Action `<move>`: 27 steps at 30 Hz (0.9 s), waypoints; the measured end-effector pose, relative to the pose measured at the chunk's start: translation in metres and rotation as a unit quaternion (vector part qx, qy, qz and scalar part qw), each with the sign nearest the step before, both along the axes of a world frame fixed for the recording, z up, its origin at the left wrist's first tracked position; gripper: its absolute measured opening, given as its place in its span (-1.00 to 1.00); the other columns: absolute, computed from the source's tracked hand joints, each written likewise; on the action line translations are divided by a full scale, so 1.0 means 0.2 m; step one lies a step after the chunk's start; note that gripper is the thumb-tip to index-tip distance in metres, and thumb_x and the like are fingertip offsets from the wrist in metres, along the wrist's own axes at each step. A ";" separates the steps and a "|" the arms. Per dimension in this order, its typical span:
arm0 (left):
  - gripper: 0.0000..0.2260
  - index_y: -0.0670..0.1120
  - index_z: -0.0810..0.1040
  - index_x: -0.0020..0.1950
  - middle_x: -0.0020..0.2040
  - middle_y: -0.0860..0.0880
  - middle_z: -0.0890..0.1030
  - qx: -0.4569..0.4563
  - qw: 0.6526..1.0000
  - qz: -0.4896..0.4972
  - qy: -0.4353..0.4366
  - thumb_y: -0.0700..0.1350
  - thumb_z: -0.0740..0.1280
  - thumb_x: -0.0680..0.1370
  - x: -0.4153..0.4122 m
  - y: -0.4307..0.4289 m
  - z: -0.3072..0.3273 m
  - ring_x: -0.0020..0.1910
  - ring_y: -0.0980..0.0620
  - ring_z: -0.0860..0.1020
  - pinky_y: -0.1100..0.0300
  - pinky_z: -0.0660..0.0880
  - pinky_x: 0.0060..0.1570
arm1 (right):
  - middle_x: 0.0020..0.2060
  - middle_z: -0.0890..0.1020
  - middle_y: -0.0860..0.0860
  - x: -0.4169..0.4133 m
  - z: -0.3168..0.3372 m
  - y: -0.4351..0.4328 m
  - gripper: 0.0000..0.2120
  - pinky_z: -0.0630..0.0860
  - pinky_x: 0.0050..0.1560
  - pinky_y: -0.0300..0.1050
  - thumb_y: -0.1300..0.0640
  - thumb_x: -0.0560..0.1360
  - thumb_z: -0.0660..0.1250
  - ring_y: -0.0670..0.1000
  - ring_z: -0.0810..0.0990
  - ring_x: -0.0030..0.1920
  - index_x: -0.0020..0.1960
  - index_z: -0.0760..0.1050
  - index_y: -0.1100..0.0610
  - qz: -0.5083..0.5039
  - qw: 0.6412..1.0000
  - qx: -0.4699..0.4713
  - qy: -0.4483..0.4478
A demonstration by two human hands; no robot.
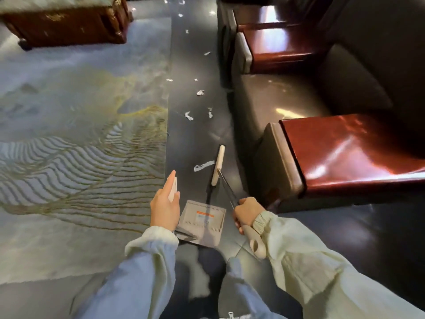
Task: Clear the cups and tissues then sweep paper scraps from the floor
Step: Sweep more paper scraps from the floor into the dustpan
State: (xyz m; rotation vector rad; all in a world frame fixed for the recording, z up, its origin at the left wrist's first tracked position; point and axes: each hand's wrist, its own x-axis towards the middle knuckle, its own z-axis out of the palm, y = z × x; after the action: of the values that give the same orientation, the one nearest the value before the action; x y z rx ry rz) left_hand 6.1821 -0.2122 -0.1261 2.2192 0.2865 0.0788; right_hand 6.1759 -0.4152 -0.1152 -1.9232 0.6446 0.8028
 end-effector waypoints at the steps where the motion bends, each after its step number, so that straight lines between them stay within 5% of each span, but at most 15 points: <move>1: -0.49 0.05 0.30 0.47 0.19 -0.24 0.56 0.000 1.000 0.017 0.006 -0.29 0.26 0.56 0.08 -0.01 -0.01 0.19 -0.19 0.50 0.16 0.31 0.21 | -0.27 0.54 0.15 0.11 -0.02 0.00 -0.78 0.57 -0.20 -0.04 0.27 0.50 0.20 0.09 0.51 -0.31 0.13 0.47 0.29 0.009 1.000 -0.017 -0.003; 6: -0.50 -0.07 0.34 0.46 0.20 -0.29 0.55 -0.006 0.997 0.072 -0.018 -0.36 0.24 0.53 0.55 -0.04 -0.01 0.15 -0.25 0.53 -0.03 0.41 0.21 | -0.33 0.55 0.11 0.61 -0.05 -0.05 -0.73 0.55 -0.34 -0.11 0.24 0.54 0.17 0.04 0.49 -0.43 0.22 0.47 0.17 0.055 0.996 -0.065 -0.007; 8: -0.48 -0.03 0.36 0.45 0.11 -0.28 0.59 0.036 0.996 0.077 -0.023 -0.35 0.25 0.52 0.70 -0.05 -0.02 0.06 -0.23 0.55 0.06 0.42 0.12 | -0.36 0.54 0.08 0.79 -0.07 -0.06 -0.71 0.48 -0.48 -0.20 0.24 0.53 0.19 0.00 0.47 -0.50 0.24 0.47 0.15 0.076 0.993 -0.085 -0.001; 11: -0.48 -0.08 0.40 0.42 0.15 -0.24 0.59 0.039 0.995 0.082 -0.049 -0.39 0.27 0.49 0.95 -0.05 -0.10 0.11 -0.13 0.51 0.42 0.26 0.15 | -0.30 0.57 0.08 1.06 -0.12 -0.07 -0.70 0.55 -0.39 -0.14 0.23 0.50 0.24 0.02 0.52 -0.42 0.23 0.48 0.16 0.126 0.984 -0.130 -0.003; 14: -0.49 -0.11 0.39 0.42 0.20 -0.21 0.58 0.033 0.996 0.082 -0.030 -0.40 0.28 0.49 1.14 -0.07 -0.16 0.14 -0.18 0.53 0.19 0.33 0.19 | -0.16 0.56 0.10 1.28 -0.20 -0.10 -0.71 0.59 -0.12 -0.06 0.20 0.52 0.26 0.09 0.58 -0.20 0.23 0.46 0.19 0.171 0.970 -0.170 -0.004; 16: -0.49 -0.12 0.38 0.43 0.21 -0.23 0.56 0.044 0.995 0.083 -0.016 -0.39 0.28 0.49 1.24 -0.07 -0.19 0.18 -0.21 0.51 0.10 0.35 0.23 | -0.13 0.51 0.08 1.41 -0.23 -0.14 -0.70 0.56 -0.14 -0.11 0.19 0.52 0.28 0.10 0.58 -0.15 0.24 0.46 0.20 0.221 0.955 -0.196 0.005; 19: -0.46 -0.10 0.31 0.47 0.30 -0.24 0.47 0.074 0.993 0.089 0.010 -0.35 0.29 0.51 1.35 -0.07 -0.21 0.30 -0.19 0.42 0.26 0.21 0.29 | -0.11 0.45 0.03 1.56 -0.30 -0.21 -0.61 0.54 -0.23 -0.18 0.19 0.54 0.27 0.07 0.58 -0.11 0.36 0.37 0.12 0.264 0.943 -0.202 0.028; 22: -0.50 -0.09 0.26 0.49 0.35 -0.24 0.41 0.088 0.991 0.096 0.012 -0.31 0.24 0.56 1.50 -0.03 -0.21 0.34 -0.19 0.37 0.13 0.19 0.36 | -0.09 0.49 0.01 1.68 -0.41 -0.26 -0.62 0.58 0.01 -0.13 0.14 0.60 0.19 0.04 0.59 -0.04 0.41 0.31 0.08 0.288 0.933 -0.208 0.066; 27: -0.56 -0.16 0.36 0.44 0.17 -0.28 0.53 0.117 0.989 0.086 -0.001 -0.34 0.25 0.55 1.61 -0.01 -0.21 0.19 -0.26 0.49 -0.10 0.39 0.24 | 0.10 0.51 0.03 1.74 -0.51 -0.30 -0.56 0.50 -0.05 -0.22 0.07 0.61 0.15 0.00 0.57 -0.01 0.47 0.20 -0.02 0.312 0.920 -0.214 0.098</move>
State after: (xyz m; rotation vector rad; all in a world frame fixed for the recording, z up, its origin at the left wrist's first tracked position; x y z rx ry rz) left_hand 6.5050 -0.2143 -0.1682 2.4225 0.4901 0.2185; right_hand 6.5242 -0.4761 -0.2176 -2.5222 0.3265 1.3527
